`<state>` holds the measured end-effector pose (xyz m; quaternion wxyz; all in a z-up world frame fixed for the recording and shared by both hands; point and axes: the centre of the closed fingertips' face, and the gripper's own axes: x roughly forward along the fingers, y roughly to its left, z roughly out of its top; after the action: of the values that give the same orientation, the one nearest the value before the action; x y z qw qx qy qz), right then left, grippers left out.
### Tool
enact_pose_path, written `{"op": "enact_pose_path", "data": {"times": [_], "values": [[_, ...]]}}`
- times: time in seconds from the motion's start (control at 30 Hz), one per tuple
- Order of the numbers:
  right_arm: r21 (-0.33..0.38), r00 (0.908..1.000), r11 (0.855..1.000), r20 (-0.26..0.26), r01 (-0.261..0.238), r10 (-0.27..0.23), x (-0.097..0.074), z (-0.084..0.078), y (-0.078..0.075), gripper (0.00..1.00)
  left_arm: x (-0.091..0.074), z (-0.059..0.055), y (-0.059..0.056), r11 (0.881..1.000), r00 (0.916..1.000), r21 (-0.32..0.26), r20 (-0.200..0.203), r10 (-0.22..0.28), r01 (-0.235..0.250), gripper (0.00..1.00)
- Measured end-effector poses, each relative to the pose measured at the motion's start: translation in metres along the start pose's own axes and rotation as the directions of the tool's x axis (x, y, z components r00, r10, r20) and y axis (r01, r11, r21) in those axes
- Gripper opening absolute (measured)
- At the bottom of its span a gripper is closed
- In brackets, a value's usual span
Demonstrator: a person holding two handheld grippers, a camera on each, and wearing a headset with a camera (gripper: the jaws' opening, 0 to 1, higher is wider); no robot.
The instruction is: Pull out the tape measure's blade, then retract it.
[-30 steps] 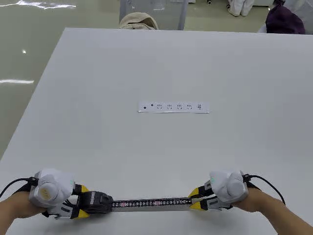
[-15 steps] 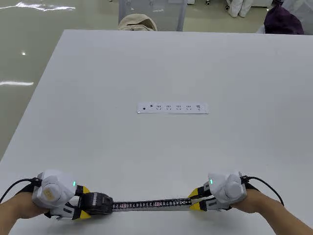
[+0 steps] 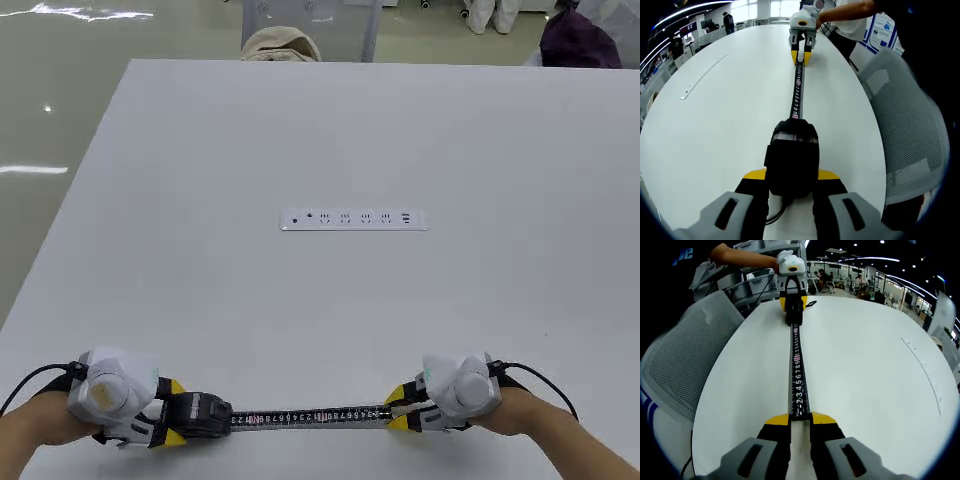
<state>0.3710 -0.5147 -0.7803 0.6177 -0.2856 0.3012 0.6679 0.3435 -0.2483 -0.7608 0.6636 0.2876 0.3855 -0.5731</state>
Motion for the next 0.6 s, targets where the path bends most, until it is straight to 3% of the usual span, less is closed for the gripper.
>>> {"op": "enact_pose_path", "data": {"times": [0.6], "values": [[-0.011, 0.9994, 0.999, -0.013, 0.033, -0.033, -0.0007, 0.0013, -0.0005, 0.17, 0.0013, -0.0005, -0.0002, 1.000, 0.9999, 0.000, -0.011, -0.004, 0.004, 0.30]]}}
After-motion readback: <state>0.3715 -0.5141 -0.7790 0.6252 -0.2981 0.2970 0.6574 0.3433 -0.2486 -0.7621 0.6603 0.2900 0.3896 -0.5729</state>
